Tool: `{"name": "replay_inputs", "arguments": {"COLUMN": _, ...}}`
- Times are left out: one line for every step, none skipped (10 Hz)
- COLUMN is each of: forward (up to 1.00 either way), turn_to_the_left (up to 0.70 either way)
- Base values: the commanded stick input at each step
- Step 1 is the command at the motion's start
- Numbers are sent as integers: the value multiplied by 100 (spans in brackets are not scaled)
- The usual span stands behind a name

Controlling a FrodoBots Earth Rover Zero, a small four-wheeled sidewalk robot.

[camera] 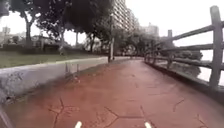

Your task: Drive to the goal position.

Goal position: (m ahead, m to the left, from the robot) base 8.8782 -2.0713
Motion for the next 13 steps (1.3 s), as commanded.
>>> {"name": "replay_inputs", "arguments": {"forward": 50, "turn_to_the_left": 0}}
{"name": "replay_inputs", "arguments": {"forward": 50, "turn_to_the_left": 0}}
{"name": "replay_inputs", "arguments": {"forward": 50, "turn_to_the_left": 0}}
{"name": "replay_inputs", "arguments": {"forward": 50, "turn_to_the_left": 0}}
{"name": "replay_inputs", "arguments": {"forward": 50, "turn_to_the_left": 0}}
{"name": "replay_inputs", "arguments": {"forward": 50, "turn_to_the_left": 0}}
{"name": "replay_inputs", "arguments": {"forward": 50, "turn_to_the_left": 0}}
{"name": "replay_inputs", "arguments": {"forward": 50, "turn_to_the_left": 0}}
{"name": "replay_inputs", "arguments": {"forward": 50, "turn_to_the_left": 0}}
{"name": "replay_inputs", "arguments": {"forward": 50, "turn_to_the_left": 0}}
{"name": "replay_inputs", "arguments": {"forward": 50, "turn_to_the_left": 0}}
{"name": "replay_inputs", "arguments": {"forward": 50, "turn_to_the_left": 0}}
{"name": "replay_inputs", "arguments": {"forward": 50, "turn_to_the_left": 0}}
